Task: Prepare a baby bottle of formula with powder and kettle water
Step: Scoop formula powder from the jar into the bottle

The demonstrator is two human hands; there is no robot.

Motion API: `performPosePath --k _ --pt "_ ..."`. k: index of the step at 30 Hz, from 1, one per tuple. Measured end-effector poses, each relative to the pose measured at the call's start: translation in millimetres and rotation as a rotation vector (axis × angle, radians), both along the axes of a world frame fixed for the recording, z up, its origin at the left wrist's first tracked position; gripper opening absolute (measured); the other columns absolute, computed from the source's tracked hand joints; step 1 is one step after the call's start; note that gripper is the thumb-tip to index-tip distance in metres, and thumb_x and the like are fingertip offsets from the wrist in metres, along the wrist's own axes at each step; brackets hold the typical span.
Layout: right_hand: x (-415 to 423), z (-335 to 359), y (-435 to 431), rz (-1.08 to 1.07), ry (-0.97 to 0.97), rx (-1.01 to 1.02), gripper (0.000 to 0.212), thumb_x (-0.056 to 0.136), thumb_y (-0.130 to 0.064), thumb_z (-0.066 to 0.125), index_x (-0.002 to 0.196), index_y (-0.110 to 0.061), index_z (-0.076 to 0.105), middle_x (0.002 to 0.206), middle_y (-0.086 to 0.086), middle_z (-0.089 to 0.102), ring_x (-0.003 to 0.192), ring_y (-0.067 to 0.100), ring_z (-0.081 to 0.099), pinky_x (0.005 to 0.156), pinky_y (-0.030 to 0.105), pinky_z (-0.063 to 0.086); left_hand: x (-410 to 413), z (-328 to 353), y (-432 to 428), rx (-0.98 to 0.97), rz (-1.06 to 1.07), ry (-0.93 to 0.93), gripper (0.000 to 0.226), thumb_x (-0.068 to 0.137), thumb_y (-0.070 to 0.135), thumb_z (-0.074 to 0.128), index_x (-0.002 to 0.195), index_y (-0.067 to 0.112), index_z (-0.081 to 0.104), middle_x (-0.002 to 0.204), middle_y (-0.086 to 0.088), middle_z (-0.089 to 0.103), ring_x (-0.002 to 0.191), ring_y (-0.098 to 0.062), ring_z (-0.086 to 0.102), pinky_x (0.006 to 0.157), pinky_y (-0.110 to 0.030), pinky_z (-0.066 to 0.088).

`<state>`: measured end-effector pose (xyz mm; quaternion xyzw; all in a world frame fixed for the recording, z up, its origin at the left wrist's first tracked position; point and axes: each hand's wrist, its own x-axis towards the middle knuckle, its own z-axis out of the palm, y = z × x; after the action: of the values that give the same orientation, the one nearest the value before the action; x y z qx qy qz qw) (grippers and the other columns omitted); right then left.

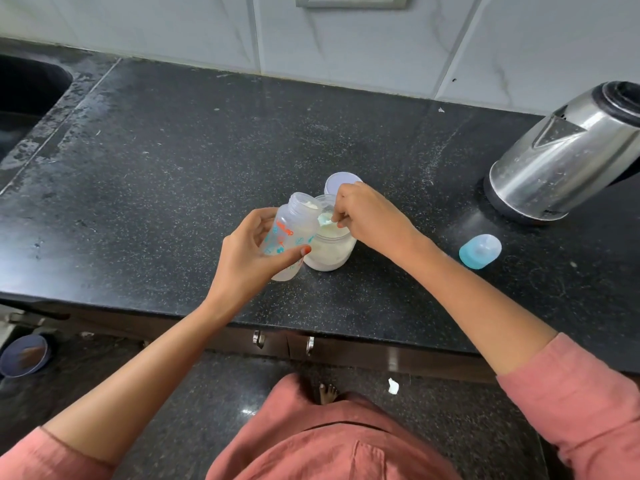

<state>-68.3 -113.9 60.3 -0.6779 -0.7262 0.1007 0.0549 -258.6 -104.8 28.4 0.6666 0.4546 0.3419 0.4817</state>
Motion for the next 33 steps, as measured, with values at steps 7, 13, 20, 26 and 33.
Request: performPosePath --k 7,13,20,26,33 --pt "-3.6 9.4 12.3 -0.072 0.047 -0.335 0.023 0.089 -0.005 0.055 0.111 -0.001 0.062 0.114 0.013 0.063 0.102 0.028 0.061 0.080 0.033 0.046 0.0 3.5 1.5 0.001 -0.029 -0.009 0.052 0.062 0.022 0.083 0.106 0.026 0.055 0.103 0.016 0.065 0.095 0.003 0.062 0.084 -0.014 0.049" --pt "-0.3 3.9 1.5 -0.035 0.137 -0.203 0.019 0.089 -0.005 0.054 0.101 0.001 0.068 0.107 0.015 0.064 0.093 0.027 0.062 0.077 0.031 0.047 2.1 5.0 2.3 0.001 -0.088 -0.010 0.051 0.062 0.020 0.083 0.104 0.028 0.055 0.102 0.016 0.065 0.093 0.005 0.062 0.081 -0.011 0.048" --pt "20.8 9.4 -14.0 -0.222 0.408 0.099 0.016 0.085 -0.008 0.060 0.096 -0.008 0.072 0.096 -0.001 0.061 0.082 0.012 0.054 0.072 0.018 0.042 9.5 9.8 -3.8 -0.019 -0.150 -0.034 0.052 0.054 0.033 0.080 0.100 0.034 0.055 0.103 0.014 0.066 0.094 0.001 0.063 0.081 -0.013 0.049" --pt "47.6 5.5 -31.3 -0.378 0.562 0.167 0.016 0.084 -0.012 0.063 0.097 -0.013 0.072 0.091 -0.003 0.062 0.073 0.007 0.052 0.064 0.003 0.038 31.2 20.5 -11.7 -0.001 -0.230 -0.046 0.055 0.053 0.034 0.083 0.099 0.035 0.054 0.101 0.019 0.065 0.095 0.005 0.061 0.083 -0.012 0.047" --pt "96.3 1.7 -51.8 -0.478 0.699 0.204 0.013 0.085 -0.013 0.063 0.094 -0.016 0.072 0.088 -0.009 0.064 0.075 0.001 0.058 0.071 0.008 0.044 84.9 28.2 -20.5 0.020 -0.290 -0.047 0.057 0.054 0.030 0.083 0.101 0.035 0.051 0.101 0.019 0.063 0.094 0.008 0.060 0.086 -0.012 0.046"
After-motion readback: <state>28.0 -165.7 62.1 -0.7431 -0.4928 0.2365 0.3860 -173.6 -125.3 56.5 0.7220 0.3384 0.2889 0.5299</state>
